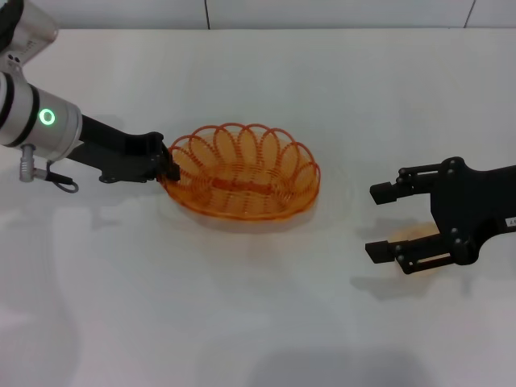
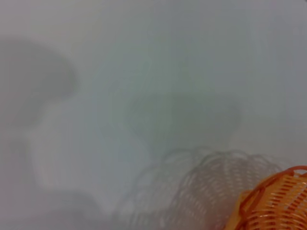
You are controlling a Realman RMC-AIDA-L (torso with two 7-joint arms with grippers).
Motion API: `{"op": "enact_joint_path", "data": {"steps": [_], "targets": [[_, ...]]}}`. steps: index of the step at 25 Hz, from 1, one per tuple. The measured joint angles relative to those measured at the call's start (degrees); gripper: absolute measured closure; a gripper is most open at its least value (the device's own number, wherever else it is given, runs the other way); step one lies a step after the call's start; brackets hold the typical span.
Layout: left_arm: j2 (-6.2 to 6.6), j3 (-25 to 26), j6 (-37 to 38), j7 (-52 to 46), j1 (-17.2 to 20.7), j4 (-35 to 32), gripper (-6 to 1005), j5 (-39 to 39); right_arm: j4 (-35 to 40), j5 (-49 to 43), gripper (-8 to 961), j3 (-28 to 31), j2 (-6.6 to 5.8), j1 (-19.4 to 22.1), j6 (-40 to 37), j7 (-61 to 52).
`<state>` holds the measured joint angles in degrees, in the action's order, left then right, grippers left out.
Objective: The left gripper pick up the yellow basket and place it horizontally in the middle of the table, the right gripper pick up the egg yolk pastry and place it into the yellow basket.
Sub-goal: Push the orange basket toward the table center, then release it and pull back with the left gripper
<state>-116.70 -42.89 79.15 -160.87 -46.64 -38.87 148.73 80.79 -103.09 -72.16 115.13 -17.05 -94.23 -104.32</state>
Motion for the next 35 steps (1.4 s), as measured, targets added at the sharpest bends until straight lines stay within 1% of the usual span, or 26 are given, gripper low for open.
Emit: {"op": "enact_joint_path", "data": {"steps": [5,7,26,35], "targets": [[-0.66,0.0,-0.38,0.04,-0.27,0.3,847,-0.36,0.06,-0.01,184,0.0,0.0,0.0,-0.1,0.0],[-0.73,0.0,-0.59,0.11,-0.63,0.84,845,-0.37,0.07,0.0,184,0.02,0.0,0.0,-0.24,0.0],[-0.99,0.15,-0.92,0.66,-1.04,1.25,824,-0.38,0.16,-0.01,184,0.09,0.0,0.0,-0.61,0.0],[-0.98,0.26,-0.4,1.49,-0.72,1.25,814,-2.04,0.16,-0.01,184,0.24,0.0,0.0,-0.6,0.0]]}}
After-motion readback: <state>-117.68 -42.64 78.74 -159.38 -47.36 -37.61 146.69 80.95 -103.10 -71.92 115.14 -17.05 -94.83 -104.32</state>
